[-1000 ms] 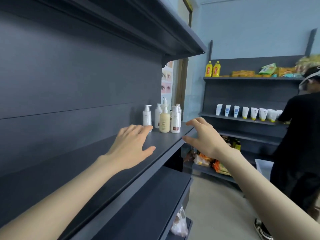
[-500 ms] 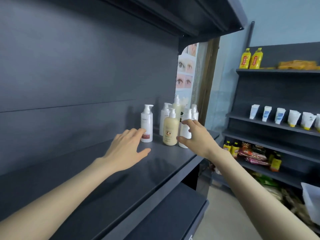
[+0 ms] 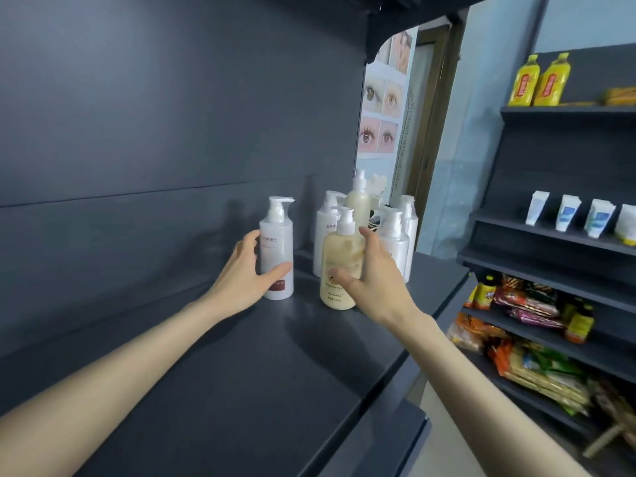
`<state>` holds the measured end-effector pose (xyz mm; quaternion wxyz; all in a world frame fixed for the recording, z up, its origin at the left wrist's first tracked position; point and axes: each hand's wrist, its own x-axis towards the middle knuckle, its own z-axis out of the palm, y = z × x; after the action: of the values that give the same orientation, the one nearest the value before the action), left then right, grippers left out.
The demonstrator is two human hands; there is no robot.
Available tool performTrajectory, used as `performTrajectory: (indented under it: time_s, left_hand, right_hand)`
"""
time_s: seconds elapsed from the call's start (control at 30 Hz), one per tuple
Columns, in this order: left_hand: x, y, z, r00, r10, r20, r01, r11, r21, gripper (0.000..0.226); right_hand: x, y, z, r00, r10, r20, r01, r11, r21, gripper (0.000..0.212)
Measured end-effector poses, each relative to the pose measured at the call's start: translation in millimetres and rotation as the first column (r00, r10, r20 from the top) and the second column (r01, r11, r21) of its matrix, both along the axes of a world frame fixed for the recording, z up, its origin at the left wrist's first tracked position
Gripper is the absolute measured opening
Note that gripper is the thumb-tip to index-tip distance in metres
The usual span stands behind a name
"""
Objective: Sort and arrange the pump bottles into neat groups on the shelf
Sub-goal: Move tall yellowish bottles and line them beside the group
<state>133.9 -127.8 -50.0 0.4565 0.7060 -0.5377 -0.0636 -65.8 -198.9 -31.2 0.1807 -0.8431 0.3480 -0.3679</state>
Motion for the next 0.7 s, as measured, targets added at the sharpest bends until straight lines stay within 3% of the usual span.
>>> performTrajectory:
  time_s: [0.2, 0.33, 0.47, 0.7]
  left_hand:
    - [12.5, -28.8, -11.3, 0.976, -0.025, -0.215, 0.019, 0.999, -0.026, 0.077]
    - [18.7, -34.7, -14.1, 0.980, 0.022, -0.198, -0.029, 0.999, -0.034, 0.063]
    - [25.1, -33.4, -13.6, 0.986, 0.037, -0.166, -0.040, 0.999, -0.017, 0.049]
    - [29.0, -30.2, -21.9, 0.972, 0.035, -0.233, -0.045, 0.998, -0.039, 0.042]
  right_hand:
    - [18.4, -16.0, -16.8, 0.999, -0.040, -0.005, 0.039, 0.994, -0.106, 0.071]
    - [25.6, -22.7, -27.0, 1.000, 0.001, 0.007, -0.001, 1.000, 0.003, 0.069]
    - [32.5, -26.0, -34.6, 0.999, -0.025, -0.029, 0.025, 1.000, 0.002, 0.064]
    - [57.7, -47.7, -35.1, 0.966, 0.060, 0.253, -0.153, 0.917, 0.369, 0.081]
